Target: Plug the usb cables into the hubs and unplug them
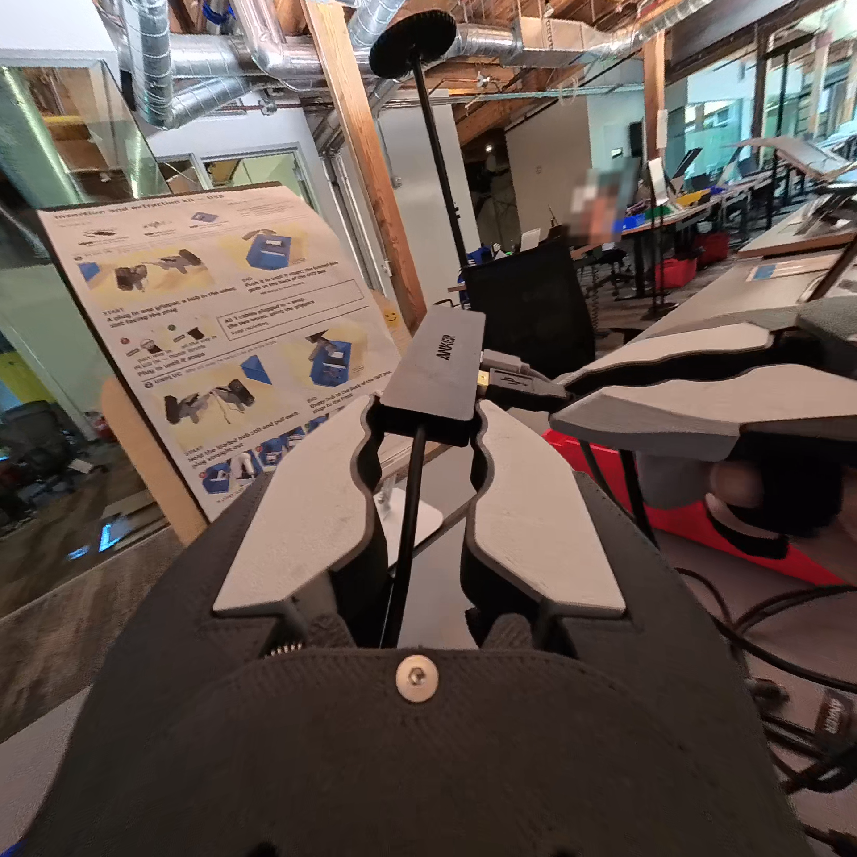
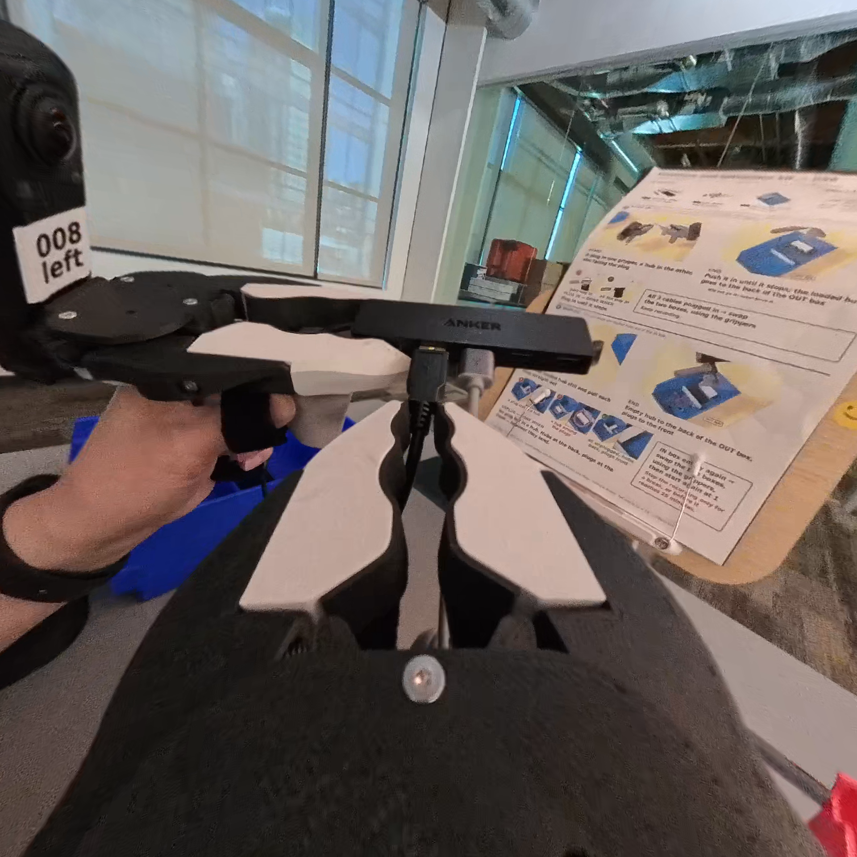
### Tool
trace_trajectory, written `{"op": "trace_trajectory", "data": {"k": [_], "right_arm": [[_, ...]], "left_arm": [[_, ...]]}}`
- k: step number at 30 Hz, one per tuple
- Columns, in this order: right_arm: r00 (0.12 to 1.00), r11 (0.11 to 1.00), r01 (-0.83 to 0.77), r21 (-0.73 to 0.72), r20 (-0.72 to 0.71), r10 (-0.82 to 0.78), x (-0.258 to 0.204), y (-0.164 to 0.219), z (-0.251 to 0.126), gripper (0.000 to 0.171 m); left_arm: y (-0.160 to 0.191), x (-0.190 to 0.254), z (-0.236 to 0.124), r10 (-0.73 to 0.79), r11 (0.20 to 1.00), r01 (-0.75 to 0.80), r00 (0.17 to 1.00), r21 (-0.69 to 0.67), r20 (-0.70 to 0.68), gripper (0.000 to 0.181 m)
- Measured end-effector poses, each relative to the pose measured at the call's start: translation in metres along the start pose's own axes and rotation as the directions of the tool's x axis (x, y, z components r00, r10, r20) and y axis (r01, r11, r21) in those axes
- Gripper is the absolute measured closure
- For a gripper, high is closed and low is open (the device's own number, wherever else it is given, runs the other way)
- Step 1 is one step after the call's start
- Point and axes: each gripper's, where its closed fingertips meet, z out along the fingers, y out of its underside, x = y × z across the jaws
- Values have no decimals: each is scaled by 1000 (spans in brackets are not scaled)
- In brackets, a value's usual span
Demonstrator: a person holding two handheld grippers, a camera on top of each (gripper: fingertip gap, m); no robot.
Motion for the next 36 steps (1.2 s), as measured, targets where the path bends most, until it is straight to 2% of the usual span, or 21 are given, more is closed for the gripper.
{"op": "trace_trajectory", "data": {"k": [2, 5, 7, 8, 11, 15, 17, 20, 23, 26, 28, 30, 31, 33, 34, 35, 36], "right_arm": [[997, 998, -63, -13, -37, 62, -2, 2, 5, 160], [996, 1000, -5, -27, -87, 3, -4, -2, 6, 160], [1000, 999, 20, 34, -12, -20, -7, -9, 3, 160], [999, 997, -21, 68, 33, 18, -8, -11, 1, 160], [993, 987, -66, 143, 106, 51, -7, -11, 2, 160], [980, 971, -130, 202, 178, 95, -7, -8, 6, 160], [981, 968, -135, 212, 168, 100, -8, -9, 7, 160], [997, 984, -54, 172, 70, 42, -12, -12, 11, 160], [999, 991, 48, 123, 13, -50, -17, -18, 15, 160], [995, 995, 57, 79, 72, -63, -18, -21, 13, 160], [993, 996, 68, 51, 94, -72, -16, -19, 12, 160], [995, 999, 10, 41, 96, -14, -13, -20, 10, 160], [996, 999, -29, 38, 83, 26, -16, -20, 14, 160], [996, 999, -48, 26, 74, 46, -32, -18, 18, 160], [998, 1000, -24, 18, 65, 23, -40, -17, 19, 160], [999, 999, 27, 17, 27, -28, -40, -18, 17, 160], [998, 997, 69, 27, 10, -70, -41, -23, 13, 160]], "left_arm": [[1, -5, 0, 53, 999, -52, 998, -10, 41, 145], [-3, -7, -4, 94, 995, -95, 994, 10, 55, 145], [-14, -5, -10, 186, 982, -189, 979, 28, 79, 145], [-19, -4, -13, 261, 964, -265, 959, 19, 114, 145], [-24, -2, -15, 352, 935, -355, 915, -21, 198, 145], [-25, -2, -17, 430, 901, -432, 872, -45, 234, 146], [-25, -4, -17, 386, 920, -392, 898, -16, 212, 146], [-19, -12, -16, 140, 989, -144, 987, 38, 81, 146], [-18, -17, -17, -30, 998, 31, 999, 63, -22, 146], [-18, -17, -18, -71, 996, 74, 996, 49, -63, 146], [-17, -16, -17, -36, 998, 38, 998, 48, -47, 146], [-18, -17, -16, -8, 998, 8, 1000, 56, -9, 146], [-19, -22, -18, 25, 998, -28, 999, 62, 48, 146], [-16, -68, -33, 111, 992, -127, 933, 25, 342, 146], [-12, -87, -41, 82, 995, -98, 922, 23, 377, 146], [-12, -98, -47, -38, 997, 15, 948, 73, 317, 146], [-19, -99, -54, -156, 981, 129, 968, 145, 194, 146]]}}
